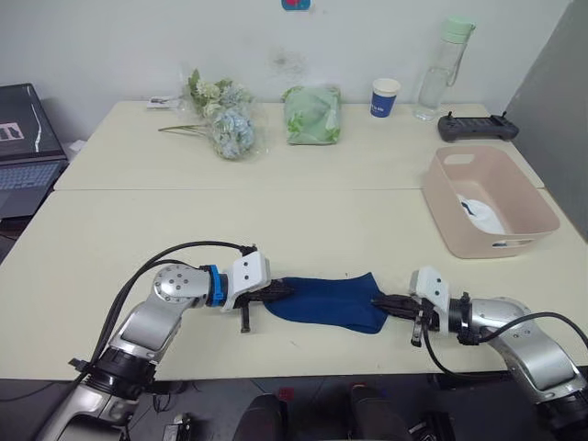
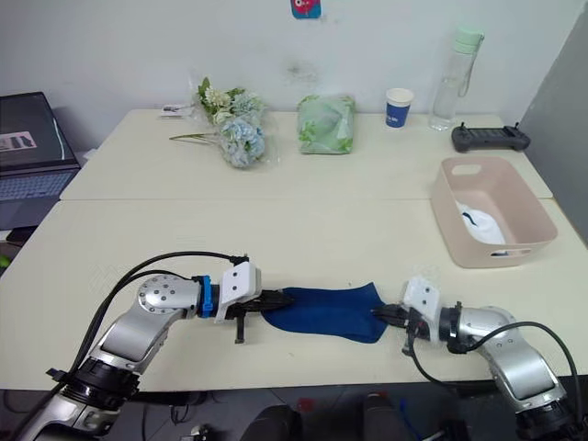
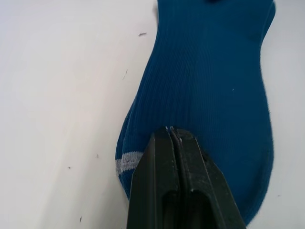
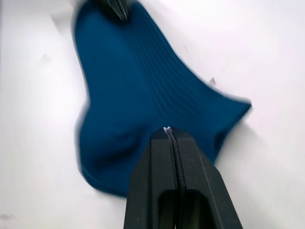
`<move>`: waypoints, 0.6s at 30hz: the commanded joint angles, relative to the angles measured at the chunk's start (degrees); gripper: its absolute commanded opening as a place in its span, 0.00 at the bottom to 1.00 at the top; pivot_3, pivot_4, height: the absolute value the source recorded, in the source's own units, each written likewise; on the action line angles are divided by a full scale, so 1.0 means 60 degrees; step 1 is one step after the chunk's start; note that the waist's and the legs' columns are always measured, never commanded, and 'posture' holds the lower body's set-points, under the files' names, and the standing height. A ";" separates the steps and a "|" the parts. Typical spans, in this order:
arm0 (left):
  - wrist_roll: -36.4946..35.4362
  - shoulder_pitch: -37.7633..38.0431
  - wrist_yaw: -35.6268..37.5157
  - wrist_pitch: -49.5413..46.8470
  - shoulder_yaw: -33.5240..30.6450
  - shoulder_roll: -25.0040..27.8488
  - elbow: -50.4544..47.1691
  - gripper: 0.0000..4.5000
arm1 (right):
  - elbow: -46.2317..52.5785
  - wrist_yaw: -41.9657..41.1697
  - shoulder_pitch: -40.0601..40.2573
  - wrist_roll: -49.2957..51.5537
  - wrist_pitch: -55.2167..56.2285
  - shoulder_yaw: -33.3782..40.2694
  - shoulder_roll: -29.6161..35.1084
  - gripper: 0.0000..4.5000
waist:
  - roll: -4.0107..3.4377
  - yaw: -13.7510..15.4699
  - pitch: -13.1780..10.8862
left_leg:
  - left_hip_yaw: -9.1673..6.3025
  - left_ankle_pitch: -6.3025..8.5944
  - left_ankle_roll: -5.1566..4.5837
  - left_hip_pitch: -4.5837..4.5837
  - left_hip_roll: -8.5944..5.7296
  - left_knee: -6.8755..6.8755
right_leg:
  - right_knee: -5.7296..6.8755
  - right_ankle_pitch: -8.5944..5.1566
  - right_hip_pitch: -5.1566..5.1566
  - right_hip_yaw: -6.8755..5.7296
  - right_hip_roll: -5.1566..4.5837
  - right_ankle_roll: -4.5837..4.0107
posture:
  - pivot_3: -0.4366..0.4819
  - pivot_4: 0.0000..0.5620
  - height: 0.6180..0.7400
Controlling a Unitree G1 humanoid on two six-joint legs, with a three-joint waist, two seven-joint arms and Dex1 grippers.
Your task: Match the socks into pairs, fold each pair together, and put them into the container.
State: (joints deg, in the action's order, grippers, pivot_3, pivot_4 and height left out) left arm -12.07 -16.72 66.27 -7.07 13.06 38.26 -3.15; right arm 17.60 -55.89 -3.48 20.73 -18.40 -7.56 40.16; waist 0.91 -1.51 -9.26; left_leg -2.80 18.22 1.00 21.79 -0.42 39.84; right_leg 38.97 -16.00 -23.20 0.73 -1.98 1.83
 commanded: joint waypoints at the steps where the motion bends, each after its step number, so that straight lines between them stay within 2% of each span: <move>1: -0.0092 0.0027 0.0424 0.0036 -0.0046 0.0346 -0.0501 0.01 | 0.0498 -0.0231 -0.0137 -0.0073 -0.0188 -0.0287 0.0132 0.00 | 0.0000 0.0002 0.0000 | -0.0001 0.0000 0.0000 -0.0001 0.0001 0.0000 | 0.0000 0.0000 0.0000 -0.0001 0.0001 0.0000 | 0.48 0.27 1.00; 5: 0.0652 0.0008 0.0308 0.0102 0.0261 0.0600 -0.0197 0.01 | 0.0091 -0.0370 -0.0115 -0.0990 0.0246 -0.0874 0.0370 0.00 | 0.0000 0.0004 0.0000 | 0.0003 0.0001 -0.0001 0.0000 -0.0007 0.0000 | -0.0002 0.0000 0.0000 -0.0002 0.0004 0.0000 | 0.48 0.27 1.00; 9: 0.1165 0.0083 0.0232 0.0676 0.0299 0.0746 0.0283 0.01 | -0.0030 -0.0718 0.0268 -0.1055 0.0367 -0.0657 0.0929 0.00 | 0.0001 0.0013 0.0000 | 0.0003 0.0001 -0.0001 -0.0001 -0.0007 0.0000 | -0.0003 0.0000 0.0001 -0.0004 0.0006 0.0001 | 0.48 0.27 1.00; 13: 0.0745 0.0210 0.0233 0.0433 0.0000 0.0647 0.0088 0.01 | -0.0007 -0.0855 0.0746 -0.0451 0.0278 0.0125 0.1206 0.00 | 0.0002 0.0023 0.0002 | 0.0002 0.0001 -0.0001 -0.0002 -0.0006 0.0000 | -0.0005 0.0000 0.0006 -0.0003 0.0003 0.0001 | 0.48 0.27 1.00; 18: -0.0458 0.0337 -0.0182 -0.0639 -0.0779 0.0256 -0.0840 0.01 | 0.0946 -0.0190 0.1002 0.1426 -0.1267 0.1587 0.0805 0.00 | 0.0002 0.0011 0.0001 | 0.0003 0.0001 -0.0002 -0.0001 0.0001 0.0000 | 0.0001 0.0000 0.0003 0.0002 0.0002 0.0000 | 0.48 0.27 1.00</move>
State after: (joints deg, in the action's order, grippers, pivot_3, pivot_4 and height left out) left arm -11.98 -14.63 66.40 -9.51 11.24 39.92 -4.58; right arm 19.78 -58.64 2.88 25.02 -23.36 -1.78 45.46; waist 0.93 -1.44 -9.26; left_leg -2.80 18.23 0.99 21.79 -0.41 39.85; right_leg 38.98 -16.00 -23.18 0.75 -1.97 1.83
